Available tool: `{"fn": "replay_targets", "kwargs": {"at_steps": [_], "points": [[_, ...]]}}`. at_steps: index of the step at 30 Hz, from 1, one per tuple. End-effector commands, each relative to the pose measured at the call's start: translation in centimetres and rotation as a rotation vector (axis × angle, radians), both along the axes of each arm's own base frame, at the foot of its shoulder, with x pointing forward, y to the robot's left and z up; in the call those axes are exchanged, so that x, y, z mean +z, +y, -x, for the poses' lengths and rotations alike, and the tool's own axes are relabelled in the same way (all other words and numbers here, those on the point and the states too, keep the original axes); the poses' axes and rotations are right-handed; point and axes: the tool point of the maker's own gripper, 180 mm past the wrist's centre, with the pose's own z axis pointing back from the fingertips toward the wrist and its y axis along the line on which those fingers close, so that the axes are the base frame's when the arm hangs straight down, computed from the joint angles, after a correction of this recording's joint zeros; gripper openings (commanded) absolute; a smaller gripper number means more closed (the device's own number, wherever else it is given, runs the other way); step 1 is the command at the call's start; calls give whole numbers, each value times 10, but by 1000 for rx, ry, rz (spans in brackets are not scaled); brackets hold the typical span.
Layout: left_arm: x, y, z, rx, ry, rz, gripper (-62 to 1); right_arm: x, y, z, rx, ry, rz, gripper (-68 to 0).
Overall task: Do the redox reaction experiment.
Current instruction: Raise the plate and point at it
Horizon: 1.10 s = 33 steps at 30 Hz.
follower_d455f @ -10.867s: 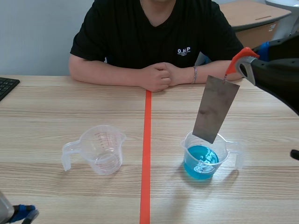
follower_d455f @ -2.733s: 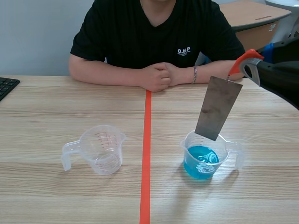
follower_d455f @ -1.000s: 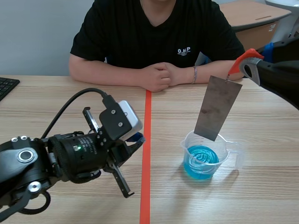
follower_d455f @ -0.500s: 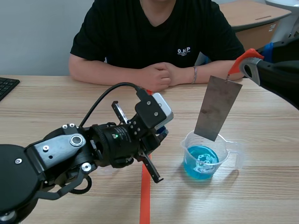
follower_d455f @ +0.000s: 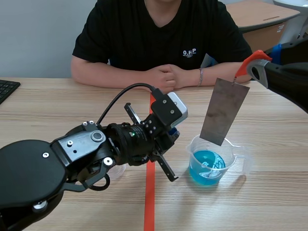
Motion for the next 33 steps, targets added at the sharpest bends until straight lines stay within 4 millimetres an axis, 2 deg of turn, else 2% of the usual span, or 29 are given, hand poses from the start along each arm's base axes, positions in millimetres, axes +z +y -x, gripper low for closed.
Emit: {"fn": "replay_targets", "kwargs": {"at_steps": [1,9,33], "points": [[18,-14,-3,-19,-25,49,-563,8,2,2,17,-22,-9,-660],[22,-21,-1,-10,6,95,-563,8,2,2,17,-22,-9,-660],[28,-23,-2,-7,15,148,-563,8,2,2,17,-22,-9,-660]]}}
